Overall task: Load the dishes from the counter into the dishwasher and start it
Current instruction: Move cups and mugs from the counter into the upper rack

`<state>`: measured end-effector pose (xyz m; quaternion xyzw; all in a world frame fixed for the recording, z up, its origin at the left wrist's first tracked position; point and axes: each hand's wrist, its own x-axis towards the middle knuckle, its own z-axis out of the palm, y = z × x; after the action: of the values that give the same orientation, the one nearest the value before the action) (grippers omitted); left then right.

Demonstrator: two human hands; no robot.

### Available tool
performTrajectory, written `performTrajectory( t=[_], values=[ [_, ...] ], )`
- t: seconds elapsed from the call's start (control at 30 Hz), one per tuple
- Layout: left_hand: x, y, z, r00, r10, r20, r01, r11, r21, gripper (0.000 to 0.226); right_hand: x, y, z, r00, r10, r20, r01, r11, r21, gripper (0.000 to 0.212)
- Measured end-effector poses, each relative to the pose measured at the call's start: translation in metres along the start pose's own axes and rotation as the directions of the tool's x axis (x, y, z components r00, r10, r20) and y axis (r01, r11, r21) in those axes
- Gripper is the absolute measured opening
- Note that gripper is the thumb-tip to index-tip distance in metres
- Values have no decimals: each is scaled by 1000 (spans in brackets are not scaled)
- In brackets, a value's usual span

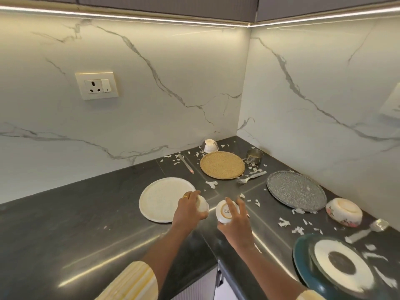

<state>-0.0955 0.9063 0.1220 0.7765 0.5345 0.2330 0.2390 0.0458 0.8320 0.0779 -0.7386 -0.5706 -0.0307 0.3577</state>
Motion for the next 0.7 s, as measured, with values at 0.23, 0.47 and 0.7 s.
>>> performTrajectory(
  t=[0.23, 0.47, 0.7],
  values=[
    [-76, -26, -10, 992, 104, 73, -98, 992, -86, 70, -86, -45, -7, 992, 118, -41, -117, 993, 30, 77],
    [-179, -58, -7, 964, 209, 166, -186, 972, -143, 72, -219, -76, -29, 965, 258, -38, -259, 966, 3, 78],
    [-253, -58, 33, 876, 407, 260, -375, 912, -165, 69, -330, -68, -65, 862, 507, 9, -504, 858, -97, 80]
  ],
)
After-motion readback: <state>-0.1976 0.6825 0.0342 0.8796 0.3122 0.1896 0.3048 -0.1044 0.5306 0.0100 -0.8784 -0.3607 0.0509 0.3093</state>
